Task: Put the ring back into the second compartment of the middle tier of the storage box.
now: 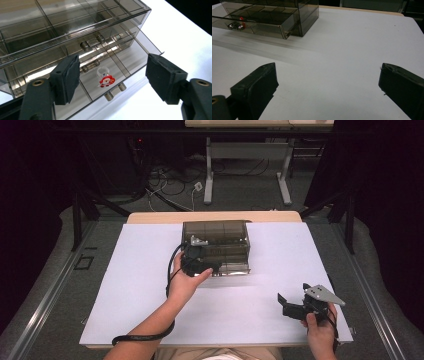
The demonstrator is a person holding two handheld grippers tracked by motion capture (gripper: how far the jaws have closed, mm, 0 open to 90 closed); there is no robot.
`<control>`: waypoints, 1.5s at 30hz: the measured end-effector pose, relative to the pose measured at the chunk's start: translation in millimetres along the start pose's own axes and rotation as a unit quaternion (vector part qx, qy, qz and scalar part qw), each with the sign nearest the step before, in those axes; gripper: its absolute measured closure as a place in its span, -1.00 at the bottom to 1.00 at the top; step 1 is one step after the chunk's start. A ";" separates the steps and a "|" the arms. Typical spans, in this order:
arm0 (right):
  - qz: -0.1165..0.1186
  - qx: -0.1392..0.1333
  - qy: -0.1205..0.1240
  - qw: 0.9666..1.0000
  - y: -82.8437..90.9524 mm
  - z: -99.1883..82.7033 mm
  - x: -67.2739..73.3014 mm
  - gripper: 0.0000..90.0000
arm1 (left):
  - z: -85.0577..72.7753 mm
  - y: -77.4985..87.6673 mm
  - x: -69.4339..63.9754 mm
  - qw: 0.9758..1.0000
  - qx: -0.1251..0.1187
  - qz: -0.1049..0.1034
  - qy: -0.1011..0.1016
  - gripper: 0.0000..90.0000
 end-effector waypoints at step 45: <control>0.005 -0.002 0.000 1.000 -1.2 -1.0 1.9 -0.98 | -43.6 94.6 32.8 0.995 -0.099 0.028 -0.010 -0.99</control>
Point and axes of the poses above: each handheld gripper's, and its own axes: y roughly backward along the jaws, z roughly out of its top, x roughly to its left, the point moved 6 cm from there along -y, roughly forward along the jaws, and after that the axes turned 12 degrees about -y, right-handed, at the moved point
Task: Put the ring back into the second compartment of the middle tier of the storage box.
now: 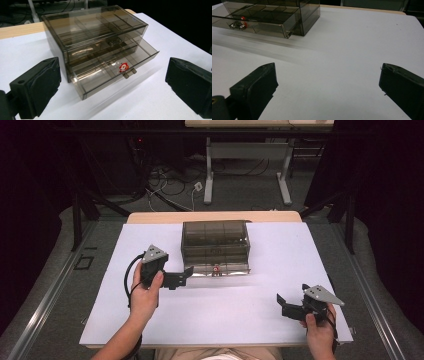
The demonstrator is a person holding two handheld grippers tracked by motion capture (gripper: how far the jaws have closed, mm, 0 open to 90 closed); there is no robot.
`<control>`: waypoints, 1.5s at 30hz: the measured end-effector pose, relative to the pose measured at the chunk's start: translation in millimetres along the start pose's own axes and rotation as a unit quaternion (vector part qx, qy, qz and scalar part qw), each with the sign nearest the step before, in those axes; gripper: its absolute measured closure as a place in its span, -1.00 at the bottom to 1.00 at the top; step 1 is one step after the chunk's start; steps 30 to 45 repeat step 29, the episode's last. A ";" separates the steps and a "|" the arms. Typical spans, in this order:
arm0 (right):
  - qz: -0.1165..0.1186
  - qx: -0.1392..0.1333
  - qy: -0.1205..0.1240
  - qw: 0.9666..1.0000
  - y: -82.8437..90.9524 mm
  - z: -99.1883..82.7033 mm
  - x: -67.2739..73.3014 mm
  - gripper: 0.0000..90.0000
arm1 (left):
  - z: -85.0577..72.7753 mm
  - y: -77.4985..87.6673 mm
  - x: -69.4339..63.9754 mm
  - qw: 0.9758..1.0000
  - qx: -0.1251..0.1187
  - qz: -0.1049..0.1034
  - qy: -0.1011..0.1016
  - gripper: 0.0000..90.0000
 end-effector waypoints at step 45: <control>0.002 0.005 -0.006 1.000 -0.2 -0.9 -1.1 -1.00 | -85.6 53.3 45.1 0.997 -0.028 0.052 0.059 -0.99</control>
Point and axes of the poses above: each handheld gripper's, and its own axes: y roughly backward along the jaws, z roughly out of its top, x roughly to its left, the point moved 6 cm from there along -y, roughly forward along the jaws, and after that the axes turned 12 degrees about -y, right-handed, at the moved point
